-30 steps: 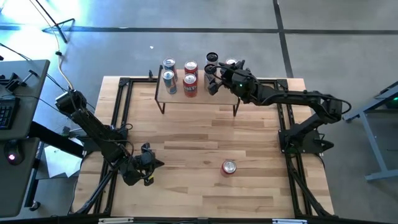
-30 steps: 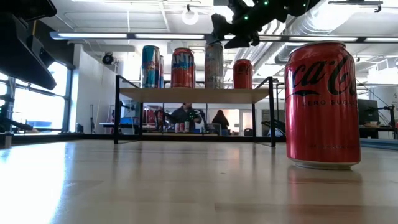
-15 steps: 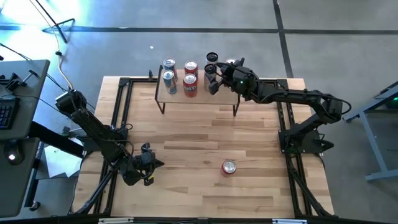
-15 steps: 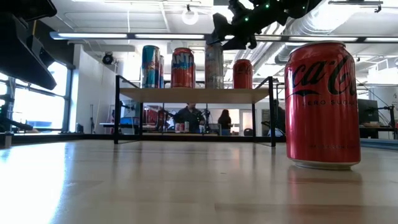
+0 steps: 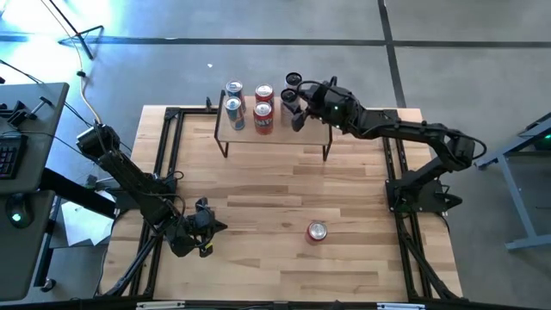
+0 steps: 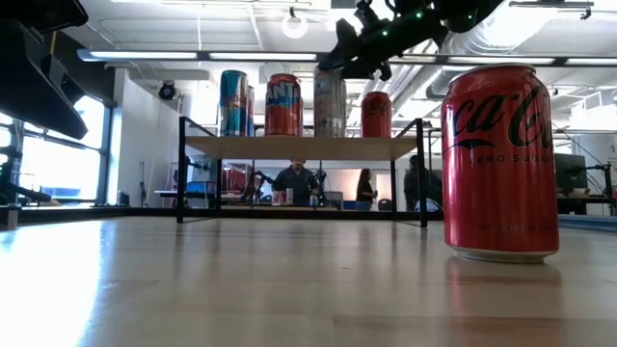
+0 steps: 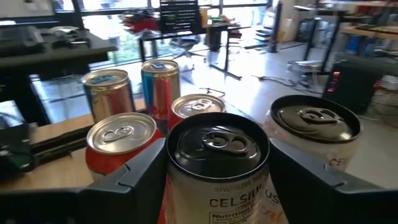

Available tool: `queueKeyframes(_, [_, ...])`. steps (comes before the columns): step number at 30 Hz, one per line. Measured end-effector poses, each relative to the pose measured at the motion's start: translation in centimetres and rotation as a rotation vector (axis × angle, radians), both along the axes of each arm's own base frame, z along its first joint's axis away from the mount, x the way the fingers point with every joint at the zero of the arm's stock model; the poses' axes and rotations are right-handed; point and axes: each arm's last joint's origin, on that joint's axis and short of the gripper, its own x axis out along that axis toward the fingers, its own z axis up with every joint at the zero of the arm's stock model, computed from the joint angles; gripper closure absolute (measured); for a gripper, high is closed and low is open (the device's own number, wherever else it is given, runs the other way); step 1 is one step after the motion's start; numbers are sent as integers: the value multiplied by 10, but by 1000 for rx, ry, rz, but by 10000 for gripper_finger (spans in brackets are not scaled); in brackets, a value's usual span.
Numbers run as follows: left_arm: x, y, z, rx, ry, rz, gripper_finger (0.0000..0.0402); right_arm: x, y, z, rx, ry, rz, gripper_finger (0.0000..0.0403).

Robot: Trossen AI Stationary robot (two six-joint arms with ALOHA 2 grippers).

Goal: Place canned beverage on shelf
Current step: Put the white and yellow soda can on the shelf aligned with the other white and yellow soda can

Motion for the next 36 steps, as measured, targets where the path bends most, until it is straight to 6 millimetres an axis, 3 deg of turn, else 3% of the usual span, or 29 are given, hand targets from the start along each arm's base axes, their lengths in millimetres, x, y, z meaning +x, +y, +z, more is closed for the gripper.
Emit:
queueKeyframes(10, [0,0,0,0,0,-1,402,-11,-18,0,32,11,143,163])
queueKeyframes(17, [0,0,0,-2,-1,-1,402,-24,-23,6,38,22,217,163])
queueKeyframes(25, [1,-1,1,-9,-11,-5,401,-26,-27,4,60,26,253,160])
queueKeyframes(36, [1,-1,1,-11,-6,-9,402,-22,-22,7,38,23,237,88])
